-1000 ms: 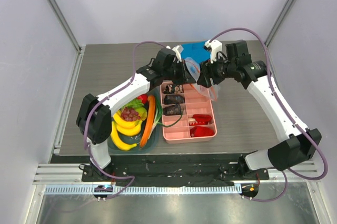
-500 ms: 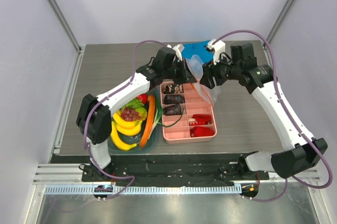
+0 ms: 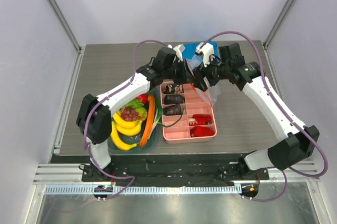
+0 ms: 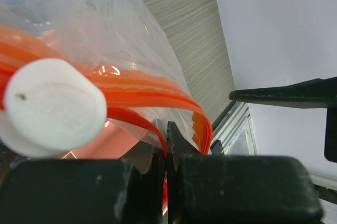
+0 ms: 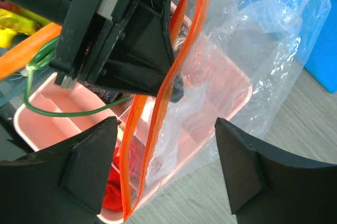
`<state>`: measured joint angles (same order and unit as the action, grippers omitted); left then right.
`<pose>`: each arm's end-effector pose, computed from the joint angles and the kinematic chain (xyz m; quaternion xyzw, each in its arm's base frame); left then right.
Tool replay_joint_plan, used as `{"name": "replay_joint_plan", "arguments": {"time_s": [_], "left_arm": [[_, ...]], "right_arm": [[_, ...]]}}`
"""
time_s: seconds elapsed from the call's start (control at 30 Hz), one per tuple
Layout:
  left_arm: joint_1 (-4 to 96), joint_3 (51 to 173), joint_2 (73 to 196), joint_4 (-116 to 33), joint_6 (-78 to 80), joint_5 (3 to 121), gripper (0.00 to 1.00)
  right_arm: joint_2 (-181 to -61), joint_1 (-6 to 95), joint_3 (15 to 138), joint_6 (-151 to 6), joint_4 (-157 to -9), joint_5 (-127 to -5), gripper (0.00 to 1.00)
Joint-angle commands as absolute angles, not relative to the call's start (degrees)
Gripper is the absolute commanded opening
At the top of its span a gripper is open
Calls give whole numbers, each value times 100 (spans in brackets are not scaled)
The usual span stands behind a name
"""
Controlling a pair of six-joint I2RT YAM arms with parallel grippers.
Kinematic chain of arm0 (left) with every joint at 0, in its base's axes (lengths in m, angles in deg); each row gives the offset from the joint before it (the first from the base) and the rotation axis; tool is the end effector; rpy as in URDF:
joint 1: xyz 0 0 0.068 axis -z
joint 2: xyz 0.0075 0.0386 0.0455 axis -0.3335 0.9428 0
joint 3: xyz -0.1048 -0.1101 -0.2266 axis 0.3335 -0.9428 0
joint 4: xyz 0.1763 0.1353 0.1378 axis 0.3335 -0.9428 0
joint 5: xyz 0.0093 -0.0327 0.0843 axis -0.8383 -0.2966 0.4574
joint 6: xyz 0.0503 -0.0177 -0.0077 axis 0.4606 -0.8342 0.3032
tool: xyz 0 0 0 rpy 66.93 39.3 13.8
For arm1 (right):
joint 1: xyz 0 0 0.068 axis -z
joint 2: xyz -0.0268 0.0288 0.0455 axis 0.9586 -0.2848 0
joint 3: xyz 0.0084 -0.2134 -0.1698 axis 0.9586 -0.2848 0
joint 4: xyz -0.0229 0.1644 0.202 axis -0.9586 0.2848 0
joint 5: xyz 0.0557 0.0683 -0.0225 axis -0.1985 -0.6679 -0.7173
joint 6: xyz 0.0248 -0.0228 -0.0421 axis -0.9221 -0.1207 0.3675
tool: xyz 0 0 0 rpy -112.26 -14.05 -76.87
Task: Place the food in the zip-top bag and seal the zipper
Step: Open the zipper of the food storage bag.
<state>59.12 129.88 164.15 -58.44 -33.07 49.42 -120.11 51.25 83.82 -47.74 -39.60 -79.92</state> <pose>0.3259 -0.2864 0.3099 0.0420 0.8554 -0.4486 0.2557 0.2699 0.1242 0.3769 -0.3796 0.8122 0.1870 0.4016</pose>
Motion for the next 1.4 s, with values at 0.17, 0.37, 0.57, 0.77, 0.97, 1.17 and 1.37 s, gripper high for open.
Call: {"name": "replay_joint_plan", "arguments": {"time_s": [0.17, 0.37, 0.57, 0.77, 0.97, 1.17, 1.37], "left_arm": [[5938, 13214, 16159, -5688, -3264, 4792, 0], [5930, 13170, 16133, -5724, -3238, 4748, 0], [5921, 13126, 16089, -5758, -3203, 4695, 0], [5842, 13126, 16010, -6109, -2835, 4782, 0], [5824, 13582, 16194, -7119, -1684, 5380, 0], [5815, 14233, 16685, -7525, -1313, 4722, 10], [5850, 14700, 16968, -7982, -927, 4203, 21]], "right_arm": [[-12151, 4515, 8322, -4434, -4537, -6609, 65], [-12081, 4462, 8172, -4311, -4739, -5958, 58], [-12124, 4462, 8111, -4231, -4818, -5474, 32], [-11888, 4611, 8163, -4415, -4722, -5579, 1], [-11291, 5929, 8225, -4688, -3836, -6712, 1], [-10886, 6027, 8190, -4846, -2895, -7468, 1], [-10604, 6035, 7768, -5821, -2498, -7662, 1]]}}
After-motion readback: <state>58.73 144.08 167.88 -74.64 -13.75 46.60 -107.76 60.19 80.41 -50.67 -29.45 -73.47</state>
